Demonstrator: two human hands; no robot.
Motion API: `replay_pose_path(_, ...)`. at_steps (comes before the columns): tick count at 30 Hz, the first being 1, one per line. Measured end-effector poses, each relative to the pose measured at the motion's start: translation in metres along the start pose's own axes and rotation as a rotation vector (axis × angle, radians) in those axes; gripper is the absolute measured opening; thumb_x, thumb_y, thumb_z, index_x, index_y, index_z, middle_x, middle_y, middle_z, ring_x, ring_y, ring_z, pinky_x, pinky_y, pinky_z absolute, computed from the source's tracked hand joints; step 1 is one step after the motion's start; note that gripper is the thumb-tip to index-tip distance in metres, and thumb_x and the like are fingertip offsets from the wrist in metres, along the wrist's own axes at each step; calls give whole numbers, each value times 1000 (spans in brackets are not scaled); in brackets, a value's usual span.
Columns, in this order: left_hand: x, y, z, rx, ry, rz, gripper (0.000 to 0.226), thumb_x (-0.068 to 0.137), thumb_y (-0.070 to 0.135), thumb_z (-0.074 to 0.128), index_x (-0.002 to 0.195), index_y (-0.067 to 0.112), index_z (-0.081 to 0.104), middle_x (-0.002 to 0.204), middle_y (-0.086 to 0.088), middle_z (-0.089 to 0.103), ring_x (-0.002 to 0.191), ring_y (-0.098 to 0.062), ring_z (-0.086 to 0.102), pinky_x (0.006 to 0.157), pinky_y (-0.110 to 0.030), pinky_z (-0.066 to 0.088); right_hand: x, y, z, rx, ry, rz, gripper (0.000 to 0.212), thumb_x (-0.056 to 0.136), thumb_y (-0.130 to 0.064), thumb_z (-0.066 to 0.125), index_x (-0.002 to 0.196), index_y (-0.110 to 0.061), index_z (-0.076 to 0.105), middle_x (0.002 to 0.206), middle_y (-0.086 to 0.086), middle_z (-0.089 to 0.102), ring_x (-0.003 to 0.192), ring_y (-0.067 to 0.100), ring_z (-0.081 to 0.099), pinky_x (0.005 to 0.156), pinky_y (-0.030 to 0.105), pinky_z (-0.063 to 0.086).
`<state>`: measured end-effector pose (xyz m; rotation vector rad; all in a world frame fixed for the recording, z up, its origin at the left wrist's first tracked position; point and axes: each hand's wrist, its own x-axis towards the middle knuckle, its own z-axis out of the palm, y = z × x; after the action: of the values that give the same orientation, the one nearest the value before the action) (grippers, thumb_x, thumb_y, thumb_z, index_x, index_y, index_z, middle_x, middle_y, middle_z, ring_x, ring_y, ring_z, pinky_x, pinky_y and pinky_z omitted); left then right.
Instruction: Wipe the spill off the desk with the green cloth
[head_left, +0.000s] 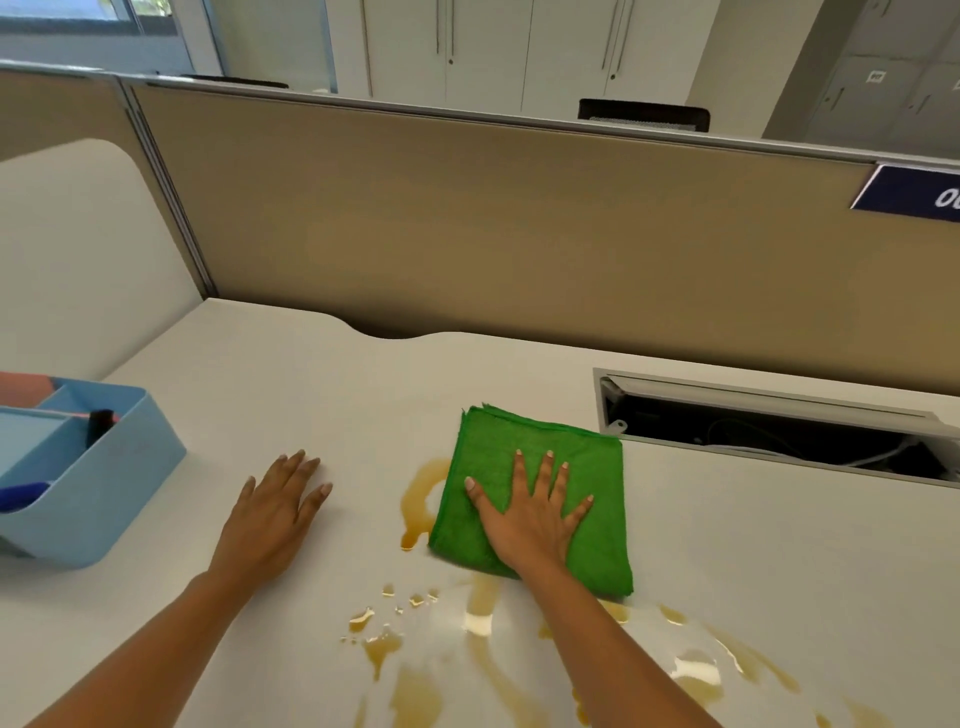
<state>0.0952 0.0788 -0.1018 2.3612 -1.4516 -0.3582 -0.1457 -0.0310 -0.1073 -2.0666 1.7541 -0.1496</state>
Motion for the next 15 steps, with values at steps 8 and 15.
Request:
replay_pose_path(8, -6, -2, 9, 11, 13, 24, 53, 95, 41, 26, 144, 24, 17, 157, 2, 11, 145, -12, 4, 119, -36, 1, 23, 0, -33, -147, 25, -480, 51, 89, -42, 41, 136, -24, 37, 155, 3, 21, 142, 21, 18, 114, 49, 17)
replay_pose_path(15, -4, -7, 14, 54, 42, 21, 54, 95, 43, 24, 145, 25, 15, 157, 3, 11, 145, -12, 4, 119, -36, 1, 37, 23, -12, -311, -59, -649, 61, 84, -71, 16, 140, -52, 2, 158, -10, -5, 145, 13, -9, 112, 55, -13)
